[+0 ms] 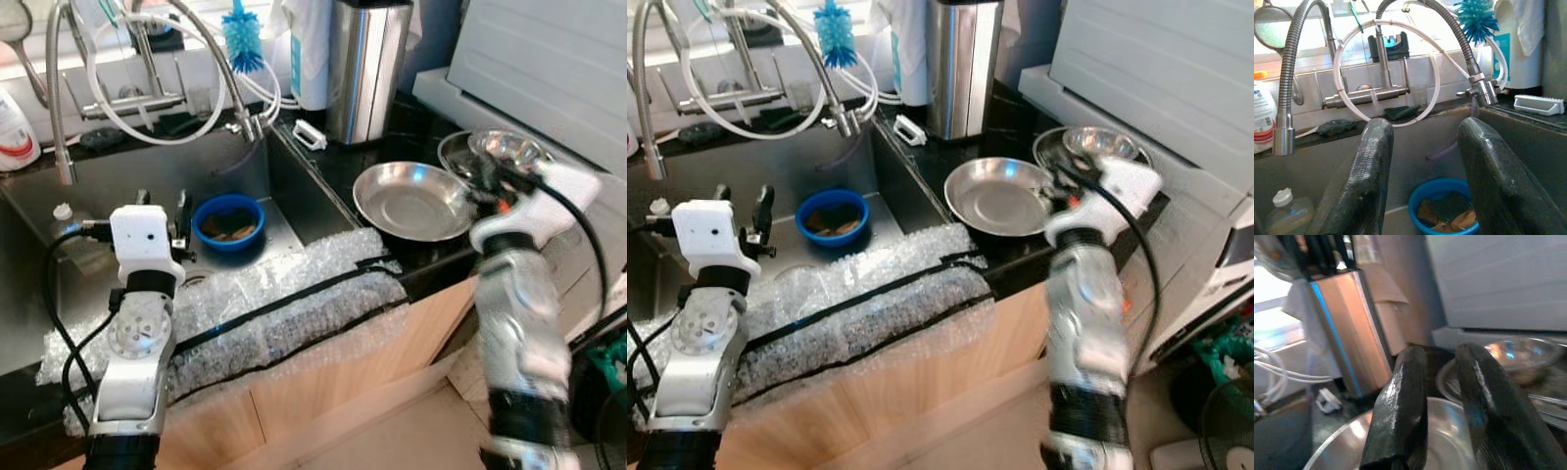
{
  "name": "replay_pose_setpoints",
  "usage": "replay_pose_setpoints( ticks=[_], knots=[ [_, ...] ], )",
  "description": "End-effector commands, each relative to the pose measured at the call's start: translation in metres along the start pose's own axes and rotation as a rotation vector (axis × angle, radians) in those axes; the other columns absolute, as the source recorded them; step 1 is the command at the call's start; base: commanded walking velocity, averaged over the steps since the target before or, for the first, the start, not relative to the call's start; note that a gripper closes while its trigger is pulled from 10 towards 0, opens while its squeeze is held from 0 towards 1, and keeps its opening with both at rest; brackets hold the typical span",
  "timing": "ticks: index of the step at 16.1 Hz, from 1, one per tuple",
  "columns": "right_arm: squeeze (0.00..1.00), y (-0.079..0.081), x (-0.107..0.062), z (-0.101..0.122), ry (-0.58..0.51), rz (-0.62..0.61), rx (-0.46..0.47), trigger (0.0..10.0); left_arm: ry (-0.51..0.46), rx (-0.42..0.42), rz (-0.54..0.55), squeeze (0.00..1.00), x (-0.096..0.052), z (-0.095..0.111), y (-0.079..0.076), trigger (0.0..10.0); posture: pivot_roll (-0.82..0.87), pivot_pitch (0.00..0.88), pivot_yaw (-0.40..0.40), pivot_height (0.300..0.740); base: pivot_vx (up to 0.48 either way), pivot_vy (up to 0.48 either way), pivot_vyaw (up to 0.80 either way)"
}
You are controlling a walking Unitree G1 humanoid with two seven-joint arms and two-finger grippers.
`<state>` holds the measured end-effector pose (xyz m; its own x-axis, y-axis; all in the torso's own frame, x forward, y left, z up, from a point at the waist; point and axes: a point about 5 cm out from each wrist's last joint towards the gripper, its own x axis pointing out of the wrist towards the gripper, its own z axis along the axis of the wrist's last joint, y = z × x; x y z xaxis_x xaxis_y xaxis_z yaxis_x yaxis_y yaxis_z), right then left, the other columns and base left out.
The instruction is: Kitchen organization
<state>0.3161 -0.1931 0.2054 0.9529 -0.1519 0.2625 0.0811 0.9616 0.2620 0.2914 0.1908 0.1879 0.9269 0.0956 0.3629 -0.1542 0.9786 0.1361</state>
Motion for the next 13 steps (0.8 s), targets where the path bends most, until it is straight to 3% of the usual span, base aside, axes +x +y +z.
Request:
replay_pose_setpoints(
  ticks=[1,4,8,9,10,11,13],
  knots=[
    [1.00,-0.005,-0.004,0.010,-0.005,-0.032,0.004,10.0,0.011,0.008,-0.010,0.00,0.000,0.000,0.002,10.0,-0.06,0.011,0.015,0.740,0.000,0.000,0.00],
    [1.00,-0.008,-0.008,0.011,0.006,-0.047,-0.002,10.0,0.013,0.010,-0.012,0.00,-0.001,0.000,0.003,10.0,-0.06,0.014,0.014,0.740,0.000,0.000,0.00],
    [1.00,-0.019,-0.012,0.010,0.047,-0.133,0.093,10.0,0.020,0.019,-0.014,0.00,-0.002,-0.002,0.004,10.0,-0.06,0.016,0.010,0.740,0.000,0.000,0.00],
    [0.07,-0.022,-0.011,0.006,0.075,-0.171,0.134,10.0,0.022,0.021,-0.013,0.00,-0.002,-0.002,0.004,10.0,-0.06,0.015,0.009,0.740,0.000,0.000,0.00],
    [0.07,-0.024,-0.011,0.004,0.092,-0.189,0.154,10.0,0.023,0.022,-0.012,0.00,-0.002,-0.002,0.005,10.0,-0.06,0.015,0.009,0.740,0.000,0.000,0.00],
    [0.00,-0.027,-0.009,0.000,0.115,-0.208,0.182,10.0,0.024,0.022,-0.013,0.00,-0.003,-0.002,0.004,10.0,-0.06,0.013,0.006,0.740,0.000,0.000,0.00],
    [0.00,-0.028,-0.005,-0.013,0.201,-0.223,0.188,10.0,0.023,0.023,-0.015,0.00,-0.003,-0.003,0.003,10.0,-0.06,0.009,0.004,0.740,0.000,0.000,0.00]
  ],
)
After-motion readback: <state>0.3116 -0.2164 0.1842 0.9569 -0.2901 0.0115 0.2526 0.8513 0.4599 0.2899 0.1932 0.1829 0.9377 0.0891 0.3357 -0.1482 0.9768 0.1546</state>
